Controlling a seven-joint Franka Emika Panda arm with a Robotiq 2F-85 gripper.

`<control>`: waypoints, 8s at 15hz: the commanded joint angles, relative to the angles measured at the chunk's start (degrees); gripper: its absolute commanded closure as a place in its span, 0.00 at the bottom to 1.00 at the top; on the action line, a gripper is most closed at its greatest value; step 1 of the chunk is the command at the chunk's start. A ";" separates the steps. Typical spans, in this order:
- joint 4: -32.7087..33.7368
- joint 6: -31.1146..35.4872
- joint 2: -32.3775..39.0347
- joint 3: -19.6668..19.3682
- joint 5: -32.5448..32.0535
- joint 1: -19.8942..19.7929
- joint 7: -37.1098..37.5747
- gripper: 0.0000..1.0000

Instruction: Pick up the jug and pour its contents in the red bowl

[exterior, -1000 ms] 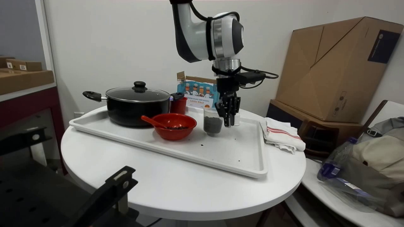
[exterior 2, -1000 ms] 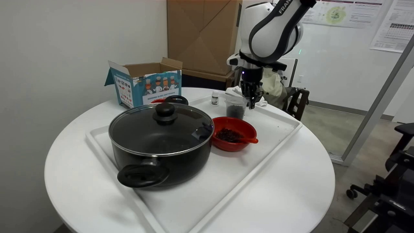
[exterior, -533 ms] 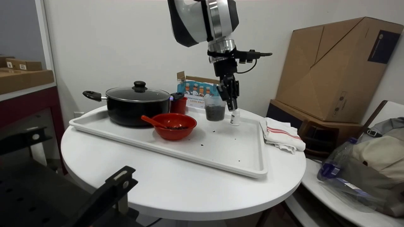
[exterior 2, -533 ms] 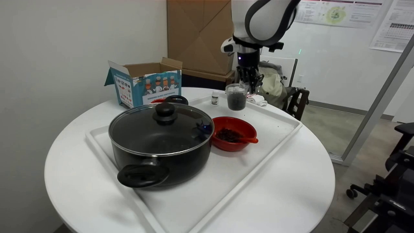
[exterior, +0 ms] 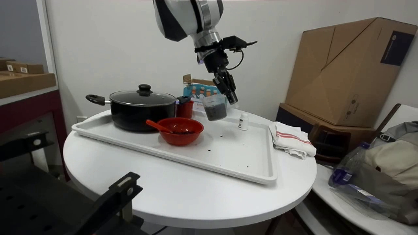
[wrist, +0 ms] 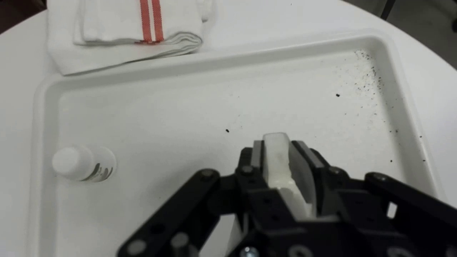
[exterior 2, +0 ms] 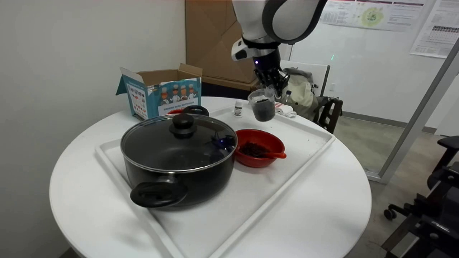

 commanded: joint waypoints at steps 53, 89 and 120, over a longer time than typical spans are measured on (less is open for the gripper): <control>-21.71 -44.89 0.57 14.73 -60.08 10.96 35.11 0.94; -13.13 -28.11 -0.52 16.26 -38.16 -3.11 39.58 0.94; -10.85 23.23 -2.34 10.37 24.44 -27.25 14.41 0.94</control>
